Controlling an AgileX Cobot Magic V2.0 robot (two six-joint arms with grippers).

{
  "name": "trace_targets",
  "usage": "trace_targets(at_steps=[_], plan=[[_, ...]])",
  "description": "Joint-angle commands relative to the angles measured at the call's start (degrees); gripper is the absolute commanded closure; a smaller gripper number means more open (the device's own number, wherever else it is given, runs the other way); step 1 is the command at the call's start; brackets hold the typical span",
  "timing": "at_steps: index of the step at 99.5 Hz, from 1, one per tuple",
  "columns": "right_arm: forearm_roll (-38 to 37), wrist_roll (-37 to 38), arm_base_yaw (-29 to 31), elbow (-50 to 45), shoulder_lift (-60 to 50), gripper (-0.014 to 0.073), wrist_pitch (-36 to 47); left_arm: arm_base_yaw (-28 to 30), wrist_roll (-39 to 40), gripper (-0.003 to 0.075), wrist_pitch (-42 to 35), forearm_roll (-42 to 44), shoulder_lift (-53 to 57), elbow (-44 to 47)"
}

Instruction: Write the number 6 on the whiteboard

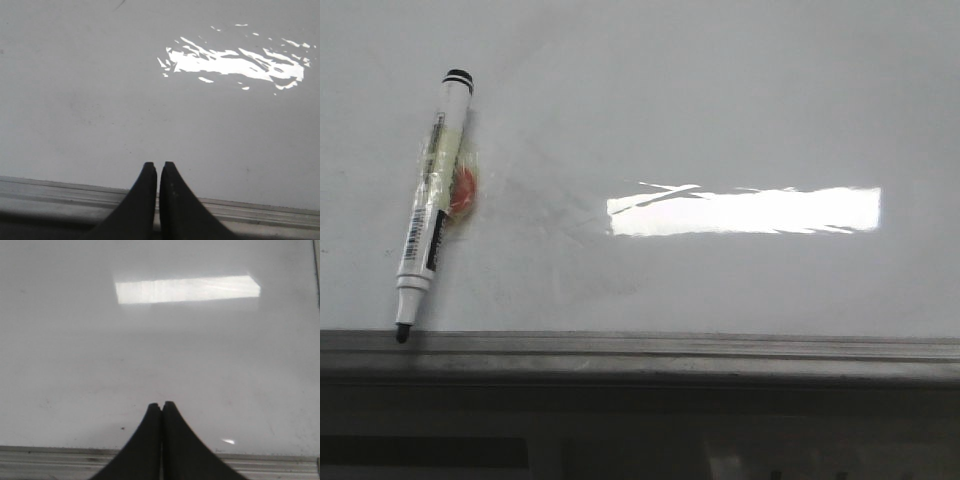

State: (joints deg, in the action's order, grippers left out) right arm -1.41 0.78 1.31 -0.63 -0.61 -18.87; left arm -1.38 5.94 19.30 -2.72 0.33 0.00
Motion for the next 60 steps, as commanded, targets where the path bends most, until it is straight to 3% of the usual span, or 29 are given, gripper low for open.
trace_targets(at_steps=[1, 60], plan=[[-0.99, -0.32, 0.04, -0.85, -0.91, 0.0657, 1.32, -0.33, 0.45, 0.0741, -3.23, -0.02, 1.62, 1.36], [-2.63, -0.32, 0.04, -0.85, -0.91, 0.0657, 2.62, -0.33, 0.45, 0.0741, -3.23, -0.02, 1.62, 1.36]])
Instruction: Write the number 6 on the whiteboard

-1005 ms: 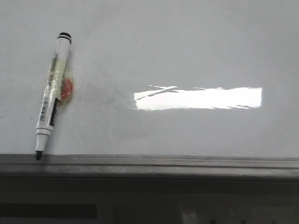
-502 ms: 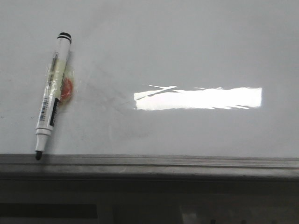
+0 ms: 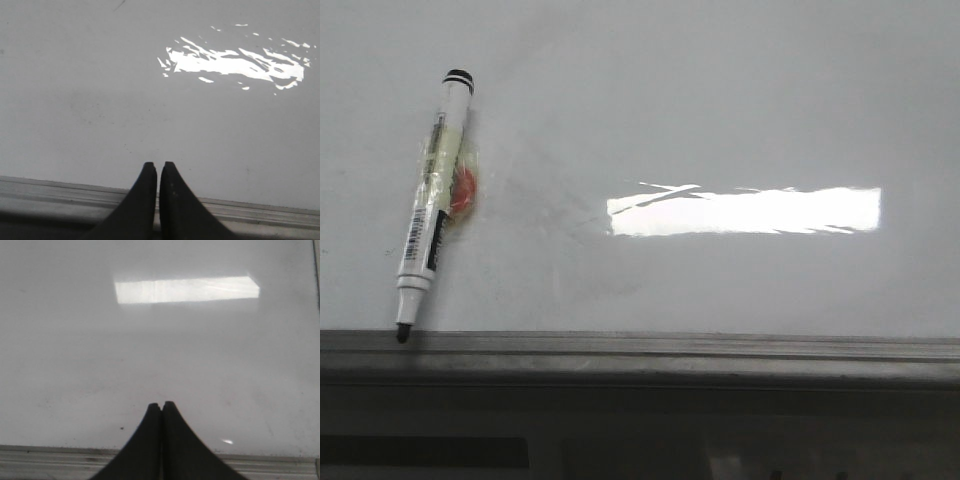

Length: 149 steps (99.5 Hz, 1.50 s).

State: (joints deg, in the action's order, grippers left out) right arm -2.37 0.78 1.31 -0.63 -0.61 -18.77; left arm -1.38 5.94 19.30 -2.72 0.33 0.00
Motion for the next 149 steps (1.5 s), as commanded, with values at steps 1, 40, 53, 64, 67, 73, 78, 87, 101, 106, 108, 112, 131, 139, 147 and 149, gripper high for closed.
trace_targets(at_steps=[1, 40, 53, 64, 67, 73, 78, 87, 101, 106, 108, 112, 131, 139, 147, 149], plan=[[-1.67, -0.32, 0.04, -0.85, -0.91, 0.0657, 2.82, -0.33, 0.45, 0.0741, -3.23, 0.15, 1.62, 1.36], [-1.67, -0.32, 0.04, -0.85, -0.91, 0.0657, 7.04, -0.33, 0.19, 0.0741, -4.9, 4.95, 1.62, 1.36], [-1.67, -0.32, 0.04, -0.85, -0.91, 0.0657, 7.44, -0.33, 0.19, 0.0741, -5.25, 5.52, 1.62, 1.36], [-1.67, -0.32, 0.04, -0.85, -0.91, 0.0657, 7.44, -0.33, 0.19, 0.0741, -5.48, 9.2, 1.62, 1.36], [-1.77, -0.32, 0.04, -0.85, -0.91, 0.0657, 7.44, -0.33, 0.19, 0.0741, -5.48, 9.88, 1.62, 1.36], [-2.87, -0.32, 0.04, -0.85, -0.91, 0.0657, 7.32, -0.33, 0.19, 0.0741, -5.81, 12.33, 1.62, 1.36], [-4.81, -0.32, 0.04, -0.85, -0.91, 0.0657, 7.32, -0.33, 0.19, 0.0741, -5.95, 12.87, 1.62, 1.36], [-6.83, -0.32, 0.04, -0.85, -0.91, 0.0657, 7.32, -0.33, 0.19, 0.0741, -6.74, 11.6, 1.62, 1.36], [-6.24, -0.2, 0.04, -0.85, -0.91, 0.0657, 9.41, -0.33, 0.19, 0.0741, -7.36, 9.01, 1.62, 1.36], [-5.07, -0.1, 0.04, -0.85, -0.91, 0.0657, 10.67, -0.33, 0.19, 0.0741, -7.94, 9.01, 1.62, 1.36], [-4.47, -0.1, 0.04, -0.85, -0.91, 0.0657, 11.18, -0.33, 0.19, 0.0741, -7.97, 9.01, 1.62, 1.36], [-3.68, -0.1, 0.04, -0.85, -0.91, 0.0657, 12.39, -0.33, 0.19, 0.0741, -7.97, 9.01, 1.62, 1.36], [-2.24, 0.52, 0.04, -0.85, -0.91, 0.0657, 19.41, -0.33, 0.19, 0.0741, -8.19, 9.01, 1.62, 1.36], [1.26, 0.76, 0.04, -0.85, -0.91, 0.0657, 20.89, -0.33, 0.19, 0.0741, -8.41, 9.13, 1.62, 1.36], [1.41, 0.76, 0.04, -0.85, -0.91, 0.0657, 20.79, -0.33, 0.19, 0.0741, -10.25, 9.68, 1.62, 1.36], [1.41, 0.76, 0.04, -0.85, -0.91, 0.0657, 20.79, -0.33, 0.19, 0.0741, -11.02, 9.68, 1.62, 1.36]])
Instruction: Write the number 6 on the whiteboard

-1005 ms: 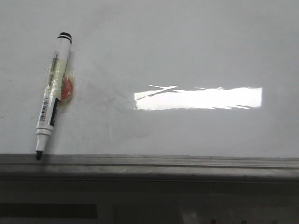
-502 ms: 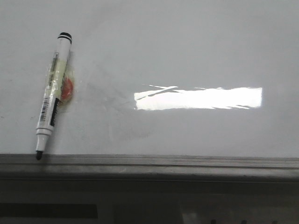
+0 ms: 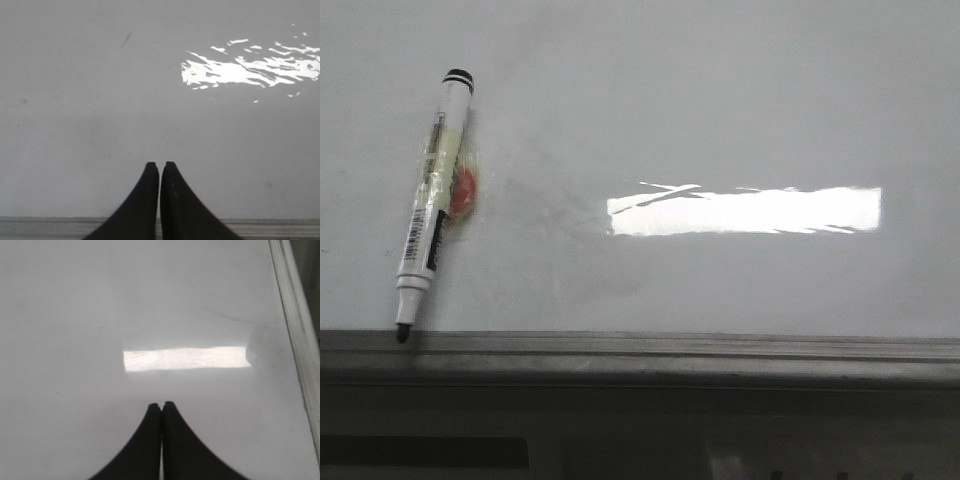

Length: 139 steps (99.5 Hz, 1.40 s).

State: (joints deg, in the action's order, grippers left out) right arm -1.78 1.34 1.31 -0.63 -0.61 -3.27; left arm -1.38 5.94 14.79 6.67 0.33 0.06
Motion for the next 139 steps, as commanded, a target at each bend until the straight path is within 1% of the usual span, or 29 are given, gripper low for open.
trace_targets(at_steps=[1, 12, 24, 31, 37, 51, 61, 79, 89, 98, 108, 118, 129, 139], plan=[[0.82, 0.19, 0.04, -0.85, -0.91, 0.0657, 5.29, -0.33, 0.19, 0.0741, -6.71, 0.29, 1.62, 1.29], [0.93, 0.19, 0.04, -0.85, -0.91, 0.0657, 6.96, -0.33, 0.19, 0.0741, -9.79, 0.18, 1.62, 1.29], [1.0, 0.19, 0.04, -0.85, -0.91, 0.0657, 11.02, -0.33, 0.19, 0.0741, -10.25, 0.18, 1.62, 1.29], [1.0, 0.19, 0.04, -0.85, -0.91, 0.0657, 11.91, -0.33, 0.19, 0.0741, -12.16, -1.79, 1.62, 1.29], [1.28, 0.19, 0.04, -0.43, -0.91, 0.0657, 10.57, -0.33, 0.19, 0.0741, -14.79, -4.1, 1.62, 1.29], [1.28, 0.19, 0.04, 2.19, -0.91, 0.0657, 1.77, -0.33, 0.3, 0.0741, -14.79, -5.82, 1.62, 1.19], [2.46, 0.19, 0.04, 3.66, -0.91, 0.0657, 0.46, -0.33, 0.3, 0.0741, -14.79, -7.64, 1.62, 1.07], [9.49, 0.19, 0.04, 5.13, 0.59, 0.0657, -1.61, -0.33, 0.3, 0.0741, -14.79, -9.24, 1.62, 0.2], [9.85, 0.19, 0.04, 6.3, 3.08, 0.0657, -2.16, -0.33, 0.3, 0.0741, -13.47, -9.64, 1.25, -1.76], [9.85, 0.19, 0.04, 7.86, 6.28, 0.0657, -4.8, -0.33, 0.19, 0.0741, -12.12, -9.64, -0.58, -5.15], [10.65, 0.19, 0.04, 10.44, 10.28, 0.0657, -7.84, -0.33, -0.03, 0.0741, -7.37, -8.72, -4.47, -10.3], [10.78, 0.19, 0.04, 13.38, 13.99, 0.0657, -11.0, -0.33, -0.03, 0.0741, -4.28, -8.29, -9.43, -14.35], [10.78, 0.19, 0.04, 14.86, 15.91, 0.0657, -11.26, -0.33, -0.03, 0.0741, -1.3, -8.17, -13.67, -17.68], [10.78, 0.19, 0.04, 14.73, 16.36, 0.0657, -11.01, -0.33, -0.03, 0.0734, -2.4, -7.58, -16.99, -18.46]])
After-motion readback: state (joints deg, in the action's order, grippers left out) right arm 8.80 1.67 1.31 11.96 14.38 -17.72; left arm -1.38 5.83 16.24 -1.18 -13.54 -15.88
